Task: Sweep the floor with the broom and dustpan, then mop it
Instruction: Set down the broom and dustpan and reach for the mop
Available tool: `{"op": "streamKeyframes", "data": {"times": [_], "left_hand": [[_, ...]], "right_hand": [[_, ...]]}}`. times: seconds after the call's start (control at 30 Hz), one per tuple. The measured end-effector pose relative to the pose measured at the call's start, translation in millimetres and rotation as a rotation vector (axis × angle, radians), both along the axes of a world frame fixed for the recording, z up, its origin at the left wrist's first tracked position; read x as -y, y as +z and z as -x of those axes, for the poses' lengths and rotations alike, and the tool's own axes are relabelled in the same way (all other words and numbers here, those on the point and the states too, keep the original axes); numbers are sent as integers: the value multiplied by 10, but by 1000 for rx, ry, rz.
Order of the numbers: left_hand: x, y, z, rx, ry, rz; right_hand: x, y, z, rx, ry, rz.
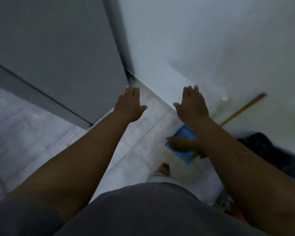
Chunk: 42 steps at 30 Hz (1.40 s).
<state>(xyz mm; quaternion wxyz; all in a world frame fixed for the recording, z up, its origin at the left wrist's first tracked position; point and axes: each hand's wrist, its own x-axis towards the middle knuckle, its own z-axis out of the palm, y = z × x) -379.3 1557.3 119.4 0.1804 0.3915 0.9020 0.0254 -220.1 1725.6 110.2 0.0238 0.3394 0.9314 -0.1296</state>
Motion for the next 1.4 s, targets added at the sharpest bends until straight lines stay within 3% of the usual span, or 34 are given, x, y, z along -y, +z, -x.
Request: {"op": "streamKeyframes", "data": {"times": [0.3,0.7,1.07,1.4], "left_hand": [[2777,490,-328,-116,440,-9],[6335,650,-2358,-142,1176,39],[8128,427,-3772,-67,1749,83],[9602,308,-3685,-29,1995,109]], "right_hand": [[2137,524,601,-68,448,-67],[5857,657,146,-78,1176,-41],[8520,591,-152,-91,1742,-5],[10518,474,227,-72,1987,37]]}}
